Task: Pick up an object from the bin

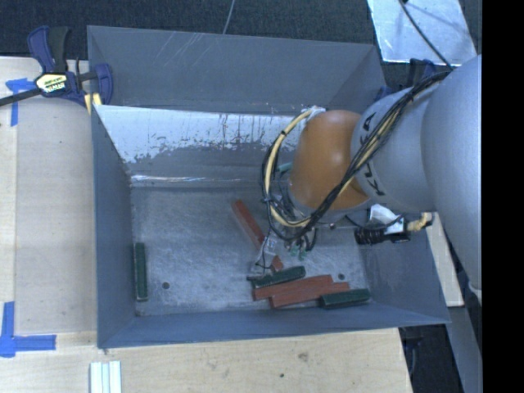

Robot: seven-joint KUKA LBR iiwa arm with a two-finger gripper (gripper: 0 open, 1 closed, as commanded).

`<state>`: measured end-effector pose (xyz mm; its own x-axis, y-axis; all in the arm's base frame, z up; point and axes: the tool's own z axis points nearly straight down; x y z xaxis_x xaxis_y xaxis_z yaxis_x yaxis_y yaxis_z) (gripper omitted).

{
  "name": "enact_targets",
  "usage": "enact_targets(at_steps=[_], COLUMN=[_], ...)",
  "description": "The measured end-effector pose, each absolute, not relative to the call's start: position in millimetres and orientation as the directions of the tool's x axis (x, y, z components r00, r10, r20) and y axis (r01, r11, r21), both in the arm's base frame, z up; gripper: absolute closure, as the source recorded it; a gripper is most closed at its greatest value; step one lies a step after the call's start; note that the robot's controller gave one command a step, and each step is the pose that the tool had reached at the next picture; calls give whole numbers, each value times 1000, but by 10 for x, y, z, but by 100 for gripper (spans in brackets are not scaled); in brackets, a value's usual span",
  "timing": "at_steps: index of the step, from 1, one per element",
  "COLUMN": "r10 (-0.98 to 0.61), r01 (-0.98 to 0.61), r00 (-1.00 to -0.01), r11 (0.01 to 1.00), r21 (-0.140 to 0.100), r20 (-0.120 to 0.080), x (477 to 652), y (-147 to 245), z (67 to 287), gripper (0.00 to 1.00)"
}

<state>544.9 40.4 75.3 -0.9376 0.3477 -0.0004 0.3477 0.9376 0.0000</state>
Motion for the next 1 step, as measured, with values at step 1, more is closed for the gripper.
enact_targets(at_steps=[1], r10=[365], r01=[365], r00=[-931], r11=[931], r21=[0], r20=[-2], x=[5256], y=[393], z=[841], gripper=[100])
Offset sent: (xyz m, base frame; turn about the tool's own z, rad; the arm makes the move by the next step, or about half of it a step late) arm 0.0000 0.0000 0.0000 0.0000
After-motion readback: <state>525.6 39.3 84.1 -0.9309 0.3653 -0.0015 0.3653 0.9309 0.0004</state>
